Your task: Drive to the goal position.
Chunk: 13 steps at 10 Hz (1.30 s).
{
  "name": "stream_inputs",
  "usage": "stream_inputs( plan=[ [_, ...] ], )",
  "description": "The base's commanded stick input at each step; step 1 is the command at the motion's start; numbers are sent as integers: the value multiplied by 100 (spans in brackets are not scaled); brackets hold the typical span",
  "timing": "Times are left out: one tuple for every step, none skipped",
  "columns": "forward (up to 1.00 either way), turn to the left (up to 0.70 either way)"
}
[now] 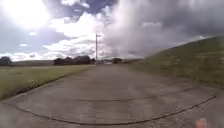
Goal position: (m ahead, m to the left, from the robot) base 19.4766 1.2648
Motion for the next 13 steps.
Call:
stream_inputs(
  plan=[
    [0, 0],
    [0, 0],
    [0, 0],
    [0, 0],
    [0, 0],
    [0, 0],
    [0, 0],
    [0, 0],
    [26, 0],
    [56, 0],
    [70, -19],
    [70, -29],
    [70, -35]
  ],
)
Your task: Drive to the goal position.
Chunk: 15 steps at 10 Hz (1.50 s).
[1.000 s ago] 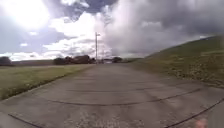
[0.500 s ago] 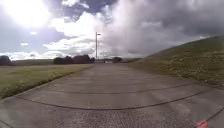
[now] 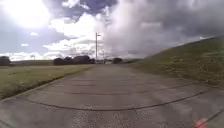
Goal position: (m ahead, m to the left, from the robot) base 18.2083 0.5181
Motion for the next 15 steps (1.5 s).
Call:
stream_inputs(
  plan=[
    [70, -35],
    [70, -35],
    [70, -35],
    [70, -35],
    [70, -32],
    [70, -29],
    [70, -16],
    [70, -3],
    [70, 0],
    [70, 0],
    [70, 0],
    [70, 0],
    [70, 0],
    [70, 0],
    [70, 0]
  ],
)
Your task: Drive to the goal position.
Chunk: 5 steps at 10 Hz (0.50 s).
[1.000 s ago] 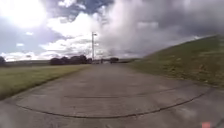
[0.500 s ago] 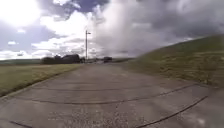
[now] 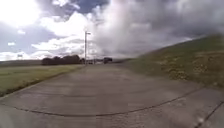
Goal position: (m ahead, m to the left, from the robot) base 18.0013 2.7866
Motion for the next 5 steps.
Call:
stream_inputs(
  plan=[
    [70, 0],
    [70, 0],
    [70, 0],
    [70, 0],
    [70, 0]
  ],
)
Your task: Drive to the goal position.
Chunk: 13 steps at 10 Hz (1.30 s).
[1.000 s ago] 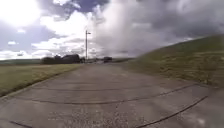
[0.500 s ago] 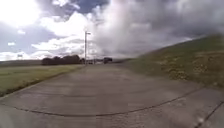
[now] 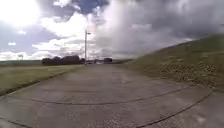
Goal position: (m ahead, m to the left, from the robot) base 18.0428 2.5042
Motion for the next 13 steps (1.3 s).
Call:
stream_inputs(
  plan=[
    [70, 0],
    [70, 0],
    [70, 0],
    [70, 0],
    [70, 0],
    [70, 0],
    [70, 0],
    [70, 0],
    [70, 0],
    [70, 0],
    [70, 0],
    [70, 0],
    [70, 0]
  ],
)
